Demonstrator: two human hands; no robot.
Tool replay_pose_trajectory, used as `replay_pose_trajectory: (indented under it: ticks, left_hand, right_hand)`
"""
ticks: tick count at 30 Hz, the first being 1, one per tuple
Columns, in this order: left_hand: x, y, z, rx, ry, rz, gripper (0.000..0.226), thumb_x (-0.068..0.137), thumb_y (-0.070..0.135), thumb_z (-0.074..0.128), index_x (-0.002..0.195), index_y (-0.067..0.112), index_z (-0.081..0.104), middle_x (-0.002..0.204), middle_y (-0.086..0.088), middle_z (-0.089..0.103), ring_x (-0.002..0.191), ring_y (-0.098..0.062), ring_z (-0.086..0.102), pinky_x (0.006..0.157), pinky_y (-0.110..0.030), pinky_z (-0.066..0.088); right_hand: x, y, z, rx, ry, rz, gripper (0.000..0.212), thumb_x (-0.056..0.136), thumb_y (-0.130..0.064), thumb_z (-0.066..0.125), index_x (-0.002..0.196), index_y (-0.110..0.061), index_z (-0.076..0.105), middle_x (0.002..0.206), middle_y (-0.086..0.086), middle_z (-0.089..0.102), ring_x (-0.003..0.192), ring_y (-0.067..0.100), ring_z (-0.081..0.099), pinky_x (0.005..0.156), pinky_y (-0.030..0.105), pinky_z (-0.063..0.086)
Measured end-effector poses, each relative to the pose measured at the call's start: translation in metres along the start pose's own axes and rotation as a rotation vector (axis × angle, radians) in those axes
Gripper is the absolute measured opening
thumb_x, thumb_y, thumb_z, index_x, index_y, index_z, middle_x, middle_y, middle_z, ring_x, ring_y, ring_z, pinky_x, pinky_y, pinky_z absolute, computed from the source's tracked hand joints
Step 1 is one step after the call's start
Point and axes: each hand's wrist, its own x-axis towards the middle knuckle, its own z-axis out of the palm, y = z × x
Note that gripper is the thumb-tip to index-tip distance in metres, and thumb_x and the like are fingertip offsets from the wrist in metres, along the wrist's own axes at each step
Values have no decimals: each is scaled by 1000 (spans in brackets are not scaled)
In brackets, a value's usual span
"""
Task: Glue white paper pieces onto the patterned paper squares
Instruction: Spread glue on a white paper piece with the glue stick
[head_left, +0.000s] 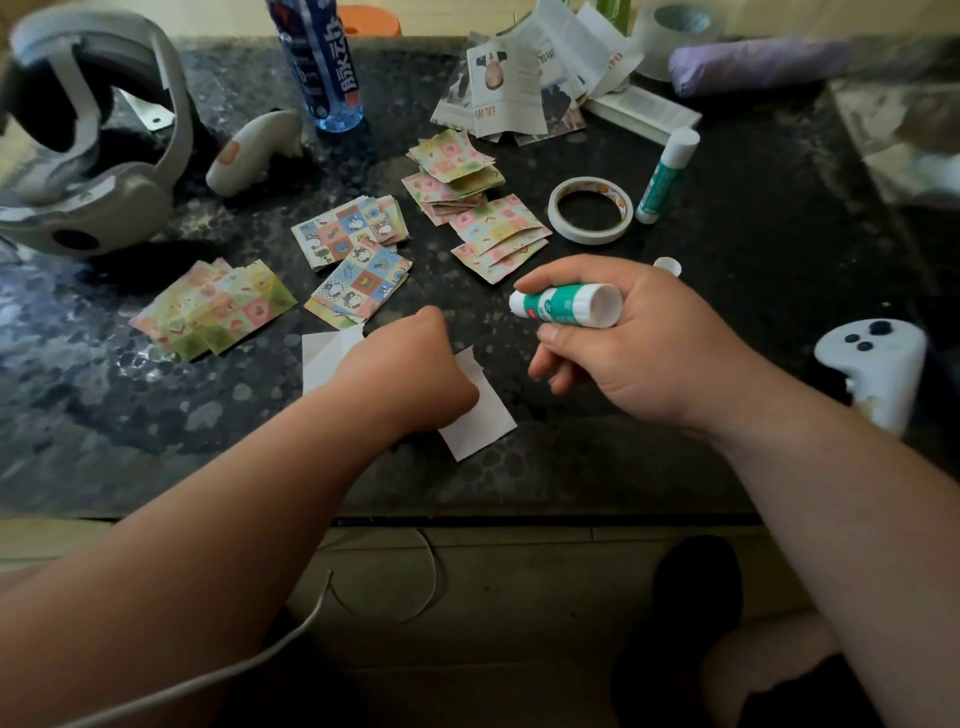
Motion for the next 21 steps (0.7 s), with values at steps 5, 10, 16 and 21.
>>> replay_pose_trajectory:
  ticks: [5,10,16,21]
  left_hand:
    - [1,0,4,-14,17,30,14,85,31,66,83,19,59,83,0,59,73,-16,57,53,-27,39]
    - [-5,1,3,-138,41,10,24,87,36,64,78,13,65,76,-6,65,71,-22,64,57,-30,48]
    - [-18,-6,-11,-699,62,-114,11,88,25,63,84,15,67,85,-6,65,70,-19,59,60,-32,49]
    - [-24,-18,-8,-1188,35,-275,15,72,6,68,83,13,61,100,-13,55,79,-32,51,68,-42,44]
  right_hand:
    - [2,1,2,7,23,6,37,99,-3,62,113,-36,68,80,2,77,68,17,74,67,27,61]
    - [1,1,6,-20,-8,1,39,97,-8,66,120,-39,64,93,-1,76,81,9,75,75,28,63]
    - [-1,0,11,-60,69,-58,44,88,-23,80,120,-46,60,95,-10,74,91,0,69,82,17,53]
    - [1,-2,20,-27,215,-68,53,83,-28,85,119,-49,52,104,-10,67,93,3,67,73,10,54]
